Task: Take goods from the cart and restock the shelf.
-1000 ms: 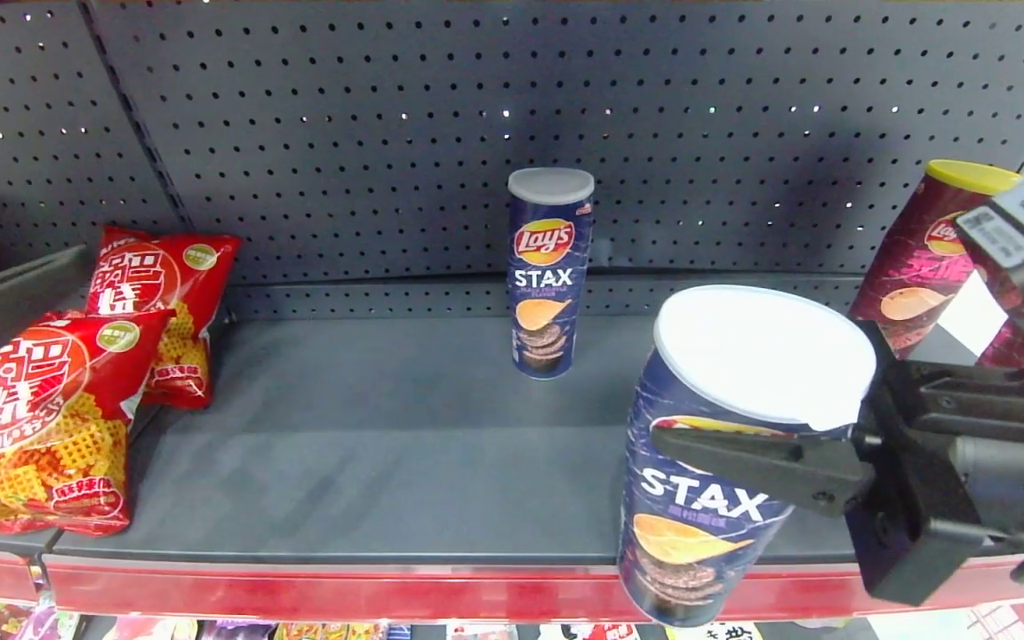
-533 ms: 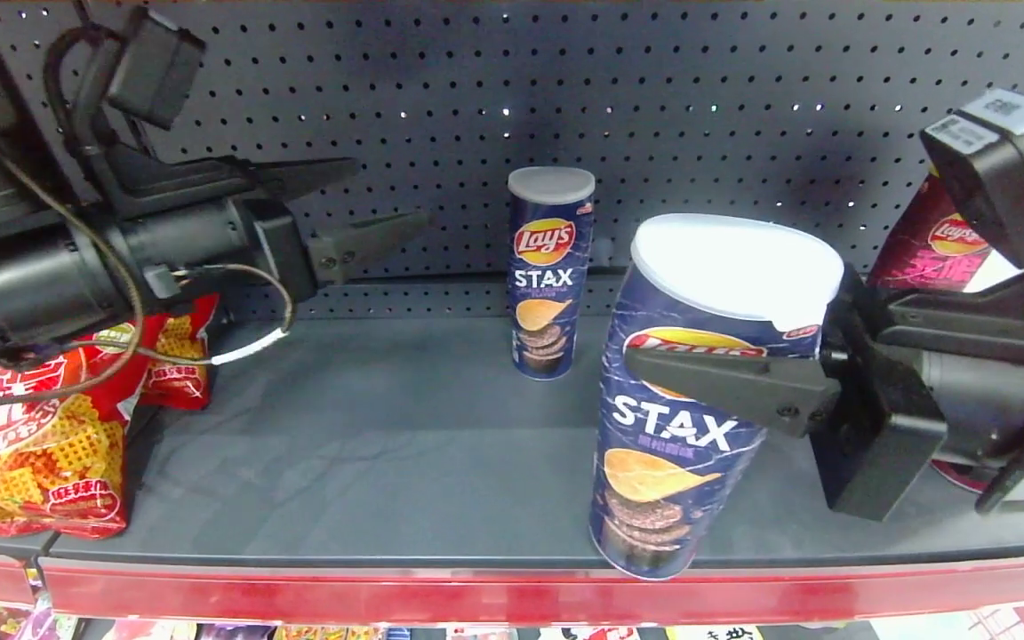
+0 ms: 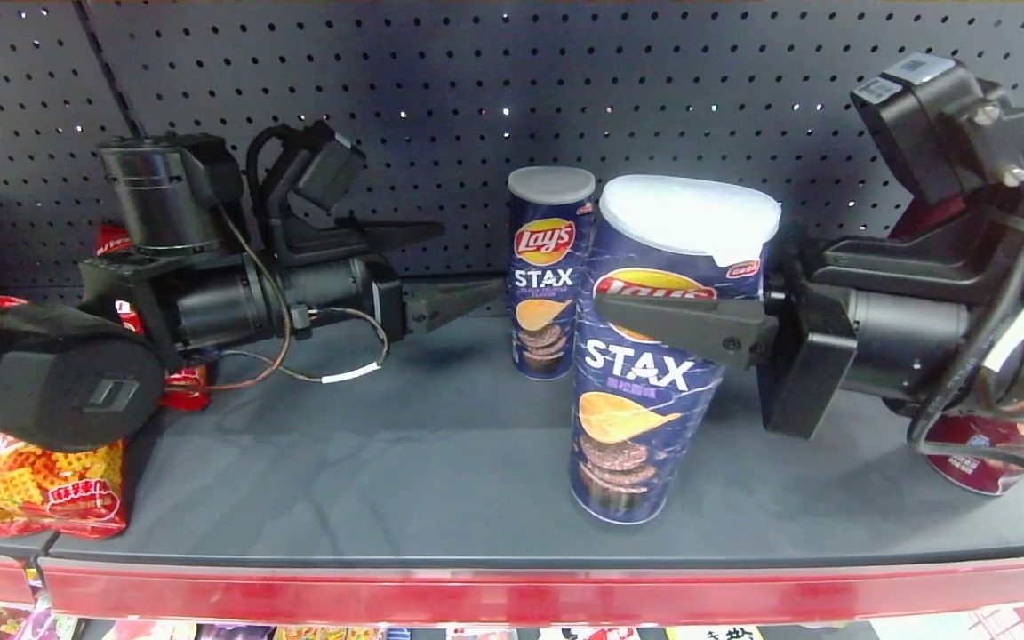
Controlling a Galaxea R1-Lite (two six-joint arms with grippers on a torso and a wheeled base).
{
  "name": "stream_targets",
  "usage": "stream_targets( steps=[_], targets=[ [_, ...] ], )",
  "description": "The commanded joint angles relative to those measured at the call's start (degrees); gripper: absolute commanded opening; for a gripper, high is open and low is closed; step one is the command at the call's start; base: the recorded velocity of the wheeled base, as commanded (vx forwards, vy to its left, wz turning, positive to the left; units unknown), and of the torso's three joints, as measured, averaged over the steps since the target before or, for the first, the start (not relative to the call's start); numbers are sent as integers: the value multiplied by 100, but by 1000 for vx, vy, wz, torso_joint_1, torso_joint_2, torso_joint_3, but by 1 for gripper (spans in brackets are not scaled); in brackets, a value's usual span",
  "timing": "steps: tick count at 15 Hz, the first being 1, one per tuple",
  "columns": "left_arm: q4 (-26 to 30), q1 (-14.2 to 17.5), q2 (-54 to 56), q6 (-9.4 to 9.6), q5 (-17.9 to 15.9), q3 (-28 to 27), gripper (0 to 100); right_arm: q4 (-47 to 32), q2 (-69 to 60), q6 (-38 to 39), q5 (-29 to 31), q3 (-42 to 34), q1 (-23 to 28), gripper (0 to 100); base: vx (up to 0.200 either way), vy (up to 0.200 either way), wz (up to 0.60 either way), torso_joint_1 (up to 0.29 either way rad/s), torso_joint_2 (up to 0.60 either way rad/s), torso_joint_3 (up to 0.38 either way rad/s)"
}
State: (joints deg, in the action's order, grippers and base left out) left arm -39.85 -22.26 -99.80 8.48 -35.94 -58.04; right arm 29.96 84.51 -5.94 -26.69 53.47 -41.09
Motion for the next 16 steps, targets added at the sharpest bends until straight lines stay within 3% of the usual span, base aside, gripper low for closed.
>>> stream_targets(
  steps=[1,7,9,16],
  targets=[
    [-5,2,-329,57,-62,-102,100,1,57,5,-3,15,14,0,0,0,0,0,0,0],
    [-5,-33,-1032,92,-256,-849,100,1,49,49,-30,-3,128,0,0,0,0,0,0,0],
    [-5,-191,-1454,92,-291,-1386,100,1,22,49,-30,-12,137,0,0,0,0,0,0,0],
    [-14,-455,-1981,92,-309,-1913,100,1,13,58,-47,-91,295,0,0,0,0,0,0,0]
  ],
)
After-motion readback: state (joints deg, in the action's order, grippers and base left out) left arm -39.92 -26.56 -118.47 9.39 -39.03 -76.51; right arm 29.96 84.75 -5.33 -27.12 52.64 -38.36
